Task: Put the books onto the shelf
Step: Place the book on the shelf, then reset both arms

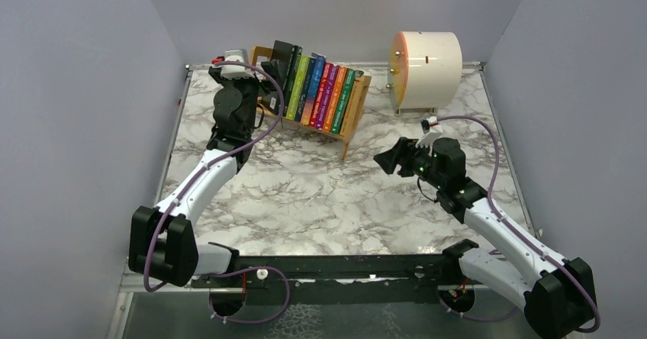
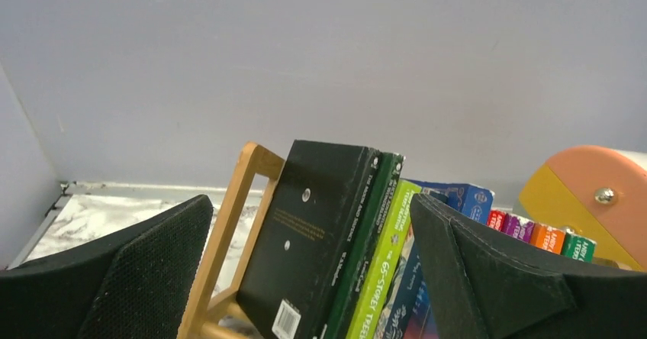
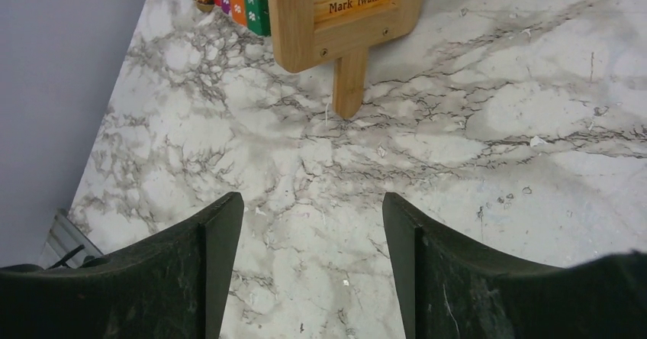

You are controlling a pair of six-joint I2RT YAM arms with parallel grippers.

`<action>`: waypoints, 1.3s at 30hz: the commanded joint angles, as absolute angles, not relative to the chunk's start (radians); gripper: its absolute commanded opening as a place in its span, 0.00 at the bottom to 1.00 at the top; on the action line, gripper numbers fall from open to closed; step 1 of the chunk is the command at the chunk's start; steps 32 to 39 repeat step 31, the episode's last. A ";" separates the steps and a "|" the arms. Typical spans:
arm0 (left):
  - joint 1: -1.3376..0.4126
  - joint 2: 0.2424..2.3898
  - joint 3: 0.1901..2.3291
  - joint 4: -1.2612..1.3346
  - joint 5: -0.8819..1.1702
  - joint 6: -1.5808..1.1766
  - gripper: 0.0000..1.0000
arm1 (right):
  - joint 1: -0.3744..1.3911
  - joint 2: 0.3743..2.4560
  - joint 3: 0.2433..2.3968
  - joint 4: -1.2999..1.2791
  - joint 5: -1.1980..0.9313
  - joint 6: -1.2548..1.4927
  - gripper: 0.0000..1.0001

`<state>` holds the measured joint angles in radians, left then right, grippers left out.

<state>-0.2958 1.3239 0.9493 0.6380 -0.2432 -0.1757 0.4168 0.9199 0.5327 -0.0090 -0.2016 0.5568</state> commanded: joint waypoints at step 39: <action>-0.302 1.259 1.052 0.385 -0.169 -0.236 0.99 | 0.411 1.043 0.588 0.016 -0.131 0.632 0.67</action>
